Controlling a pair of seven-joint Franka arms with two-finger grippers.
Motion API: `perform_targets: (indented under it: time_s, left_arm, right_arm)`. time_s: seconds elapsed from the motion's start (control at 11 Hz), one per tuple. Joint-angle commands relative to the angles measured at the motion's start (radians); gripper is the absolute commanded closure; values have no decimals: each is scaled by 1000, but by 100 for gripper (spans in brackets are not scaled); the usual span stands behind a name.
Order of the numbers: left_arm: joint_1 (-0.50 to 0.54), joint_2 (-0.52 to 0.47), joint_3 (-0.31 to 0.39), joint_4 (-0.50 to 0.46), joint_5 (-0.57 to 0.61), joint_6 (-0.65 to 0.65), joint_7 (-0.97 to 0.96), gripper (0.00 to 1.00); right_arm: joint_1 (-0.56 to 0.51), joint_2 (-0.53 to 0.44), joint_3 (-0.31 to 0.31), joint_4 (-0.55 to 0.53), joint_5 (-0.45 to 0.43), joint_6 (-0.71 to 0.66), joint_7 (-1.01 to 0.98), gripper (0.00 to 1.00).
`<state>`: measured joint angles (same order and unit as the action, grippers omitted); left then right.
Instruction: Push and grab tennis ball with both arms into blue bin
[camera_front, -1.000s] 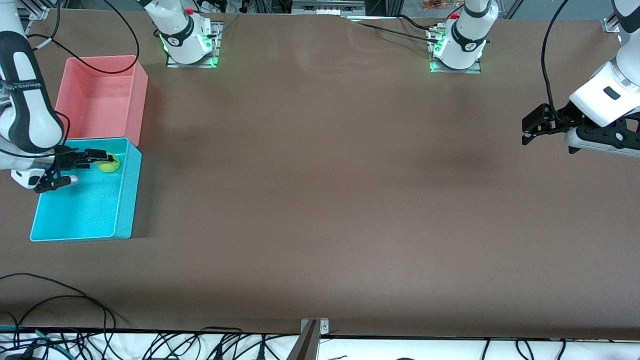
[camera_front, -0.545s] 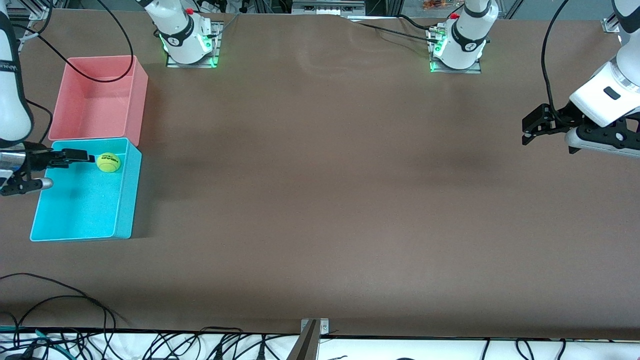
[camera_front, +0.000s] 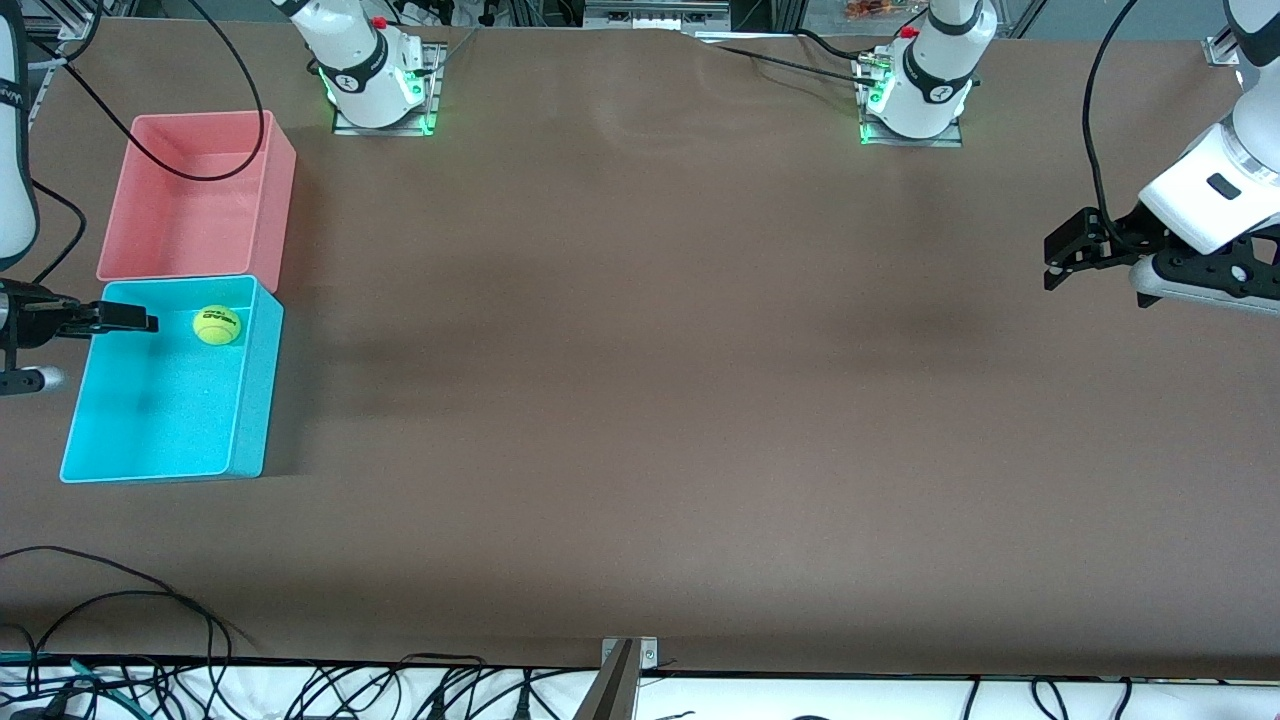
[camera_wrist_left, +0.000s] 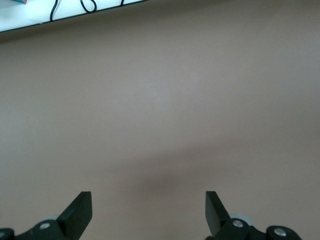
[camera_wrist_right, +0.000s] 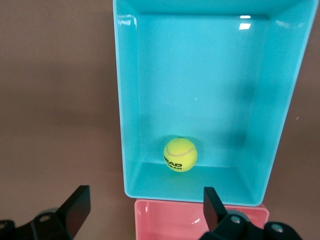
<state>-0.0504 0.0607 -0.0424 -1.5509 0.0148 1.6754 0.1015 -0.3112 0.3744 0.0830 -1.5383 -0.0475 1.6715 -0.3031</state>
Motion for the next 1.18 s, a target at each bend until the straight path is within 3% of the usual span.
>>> perform_targets:
  time_s: [0.0,0.45,0.82,1.09]
  left_arm:
    - [7,5,-4,15,-12,-17,3,0]
    - [7,5,-4,12,-10,-17,3,0]
    - [9,5,-4,14,-10,-17,4,0]
    - [7,5,-4,11,-10,-17,4,0]
  right_arm:
    - [14,15,1,108,-8,-67,139,0]
    - [78,-9,24,135,-12,-91,217,0]
    - [132,-165,24,-33,-11,-1,263,0]
    - [257,-267,-64,-129,-9,75,331,0]
